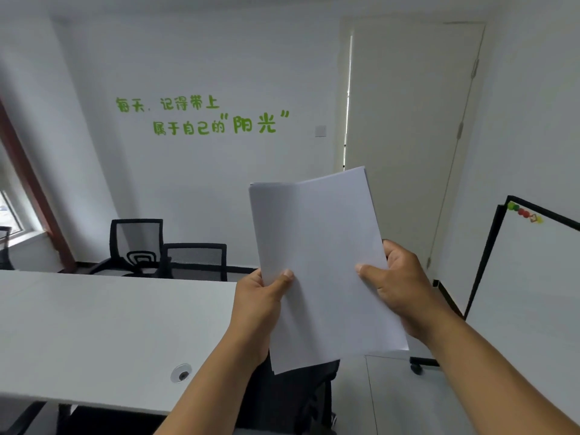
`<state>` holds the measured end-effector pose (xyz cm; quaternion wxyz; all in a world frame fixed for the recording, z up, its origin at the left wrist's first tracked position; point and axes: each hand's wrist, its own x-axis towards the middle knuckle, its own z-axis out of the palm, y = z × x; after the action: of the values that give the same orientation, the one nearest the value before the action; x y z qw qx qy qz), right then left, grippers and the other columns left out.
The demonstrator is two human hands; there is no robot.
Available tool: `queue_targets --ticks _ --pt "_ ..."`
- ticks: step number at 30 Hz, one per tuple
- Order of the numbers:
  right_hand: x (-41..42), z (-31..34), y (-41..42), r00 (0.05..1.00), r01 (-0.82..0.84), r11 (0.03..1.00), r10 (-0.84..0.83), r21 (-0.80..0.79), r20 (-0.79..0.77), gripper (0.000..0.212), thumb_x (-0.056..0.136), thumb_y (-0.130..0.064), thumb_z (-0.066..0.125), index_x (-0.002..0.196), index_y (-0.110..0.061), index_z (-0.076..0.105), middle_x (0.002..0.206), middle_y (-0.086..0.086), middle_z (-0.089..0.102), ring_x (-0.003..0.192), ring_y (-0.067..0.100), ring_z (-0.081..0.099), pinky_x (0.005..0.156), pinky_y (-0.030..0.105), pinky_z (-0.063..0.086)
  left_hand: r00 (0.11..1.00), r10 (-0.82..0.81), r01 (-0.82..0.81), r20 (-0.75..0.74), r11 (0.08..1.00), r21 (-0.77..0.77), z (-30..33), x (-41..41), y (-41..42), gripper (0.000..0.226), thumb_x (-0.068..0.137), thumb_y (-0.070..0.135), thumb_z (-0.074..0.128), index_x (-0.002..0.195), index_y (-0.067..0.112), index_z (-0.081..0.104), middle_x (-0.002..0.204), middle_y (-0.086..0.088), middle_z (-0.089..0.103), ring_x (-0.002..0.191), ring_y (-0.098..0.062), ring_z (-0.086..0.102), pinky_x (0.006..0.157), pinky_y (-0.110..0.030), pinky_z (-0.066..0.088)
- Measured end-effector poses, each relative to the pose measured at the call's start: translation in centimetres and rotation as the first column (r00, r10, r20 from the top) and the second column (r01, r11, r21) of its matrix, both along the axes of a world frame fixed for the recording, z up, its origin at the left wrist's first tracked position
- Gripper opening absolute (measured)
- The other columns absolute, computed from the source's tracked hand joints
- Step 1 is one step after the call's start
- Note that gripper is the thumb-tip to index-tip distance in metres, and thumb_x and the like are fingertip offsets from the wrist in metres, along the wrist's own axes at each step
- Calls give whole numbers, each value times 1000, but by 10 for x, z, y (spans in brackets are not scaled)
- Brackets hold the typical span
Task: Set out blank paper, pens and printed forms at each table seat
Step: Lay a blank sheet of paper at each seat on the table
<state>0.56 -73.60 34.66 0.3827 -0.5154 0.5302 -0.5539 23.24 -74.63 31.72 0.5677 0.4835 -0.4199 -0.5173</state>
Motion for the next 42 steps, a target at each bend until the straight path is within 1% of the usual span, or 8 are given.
queue_targets --ticks 3,7,10,18,25,29,35,42 --pt "-12 -9 -33 999 -37 999 37 28 21 24 99 3 65 113 -14 73 105 8 84 97 40 81 87 65 65 999 41 -41 16 999 21 -3 -11 -25 9 104 21 76 109 18 81 97 -4 86 83 -26 81 75 -41 63" --pt "-12 -24 -83 994 -99 993 96 59 56 25 100 5 64 114 -13 73 105 7 84 97 38 81 88 62 66 994 87 -90 62 995 44 -12 -11 -64 9 105 21 74 109 16 81 98 -4 86 83 -25 81 78 -42 65" --pt "-4 -38 -124 988 -140 985 134 100 72 24 100 3 65 115 -14 73 107 7 84 97 37 82 87 62 66 988 119 -125 97 990 60 -24 -2 -99 9 105 21 73 109 17 81 96 -1 86 80 -20 81 73 -36 63" --pt "13 -67 -266 980 -197 967 194 160 34 22 102 -2 65 116 -17 73 110 5 84 98 35 82 88 62 66 981 167 -178 96 976 129 -56 14 -221 13 106 23 72 112 18 81 101 0 86 95 -28 83 84 -43 66" --pt "57 -82 -352 951 -307 929 307 207 32 19 104 -5 65 117 -17 72 110 2 84 96 30 82 88 56 66 948 287 -309 133 934 182 -63 49 -278 13 107 24 69 111 21 81 98 4 85 88 -21 81 73 -33 60" --pt "81 -92 -396 918 -382 896 395 225 -17 14 106 -11 64 114 -18 74 105 -3 85 93 25 83 89 54 67 920 365 -389 145 896 215 -76 68 -301 14 107 26 69 110 21 82 99 3 85 95 -27 81 80 -38 62" --pt "121 -133 -467 796 -555 753 605 354 -39 19 109 -12 60 117 -21 75 105 1 85 92 30 83 89 59 66 826 546 -560 139 768 310 -119 83 -323 13 105 26 71 111 21 81 101 2 86 96 -29 83 84 -44 66" --pt "162 -169 -521 589 -725 566 805 393 -74 19 106 -10 64 114 -22 76 105 -2 85 89 26 83 82 49 68 649 755 -720 92 572 394 -158 71 -324 13 106 22 70 113 19 80 102 -2 86 95 -31 84 95 -57 66"
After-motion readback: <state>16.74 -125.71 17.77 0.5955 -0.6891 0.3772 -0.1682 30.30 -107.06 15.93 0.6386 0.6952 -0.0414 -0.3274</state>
